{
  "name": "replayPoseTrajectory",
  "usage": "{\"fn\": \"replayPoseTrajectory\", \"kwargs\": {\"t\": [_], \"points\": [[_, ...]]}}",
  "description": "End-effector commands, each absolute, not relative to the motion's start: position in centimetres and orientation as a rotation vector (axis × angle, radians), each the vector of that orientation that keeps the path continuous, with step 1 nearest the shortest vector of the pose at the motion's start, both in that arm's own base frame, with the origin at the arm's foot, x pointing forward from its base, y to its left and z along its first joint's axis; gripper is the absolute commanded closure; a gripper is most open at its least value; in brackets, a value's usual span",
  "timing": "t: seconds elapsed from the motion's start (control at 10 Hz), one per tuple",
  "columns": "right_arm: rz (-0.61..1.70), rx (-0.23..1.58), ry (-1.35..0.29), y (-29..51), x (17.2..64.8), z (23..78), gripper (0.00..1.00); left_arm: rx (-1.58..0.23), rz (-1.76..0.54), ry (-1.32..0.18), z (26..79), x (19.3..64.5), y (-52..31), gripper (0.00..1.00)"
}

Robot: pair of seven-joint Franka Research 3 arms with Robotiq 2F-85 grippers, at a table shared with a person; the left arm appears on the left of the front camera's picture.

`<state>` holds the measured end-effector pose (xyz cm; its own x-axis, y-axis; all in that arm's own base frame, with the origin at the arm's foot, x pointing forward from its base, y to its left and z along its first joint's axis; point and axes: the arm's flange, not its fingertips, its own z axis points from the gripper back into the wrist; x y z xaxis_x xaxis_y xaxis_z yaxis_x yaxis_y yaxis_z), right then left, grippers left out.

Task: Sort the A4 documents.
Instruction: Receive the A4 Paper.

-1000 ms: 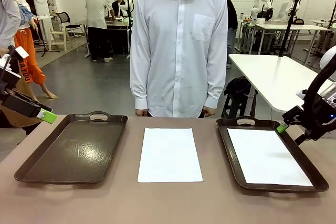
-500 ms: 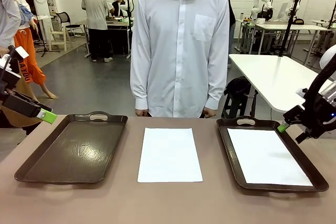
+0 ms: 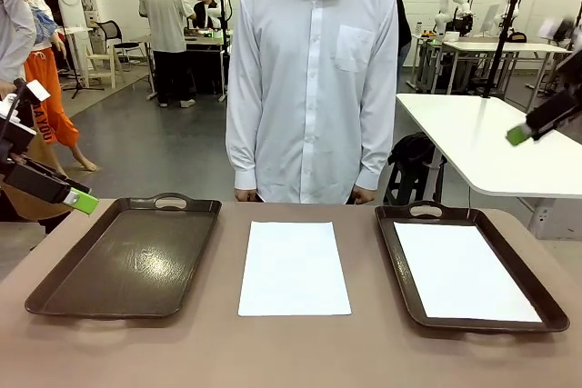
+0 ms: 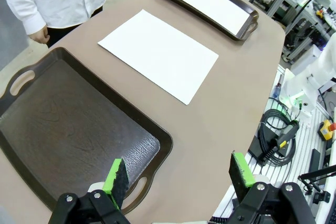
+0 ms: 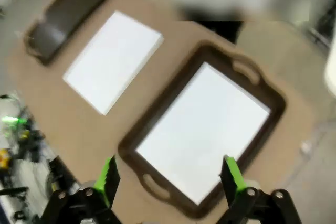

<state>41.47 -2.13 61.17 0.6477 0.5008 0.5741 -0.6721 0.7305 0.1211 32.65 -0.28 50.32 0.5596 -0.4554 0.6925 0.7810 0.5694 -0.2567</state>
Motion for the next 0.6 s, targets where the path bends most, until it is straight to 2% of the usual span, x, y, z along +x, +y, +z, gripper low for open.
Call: {"fn": "replayPoseTrajectory", "kwargs": {"t": [0.0, 0.2, 0.5], "points": [[0.893, 0.541, -0.6, -2.3, 39.1, 59.9, 0.0, -0.611, -0.8, -0.628, 50.3, 32.8, -0.1, 0.0], [1.016, 0.642, -0.613, -2.4, 36.2, 60.9, 0.0, -0.611, -0.8, -0.628, 50.3, 32.8, -0.1, 0.0], [0.992, 0.766, -0.604, -2.2, 34.1, 59.0, 0.0, -0.611, -0.8, -0.628, 50.3, 32.8, -0.1, 0.0]]}}
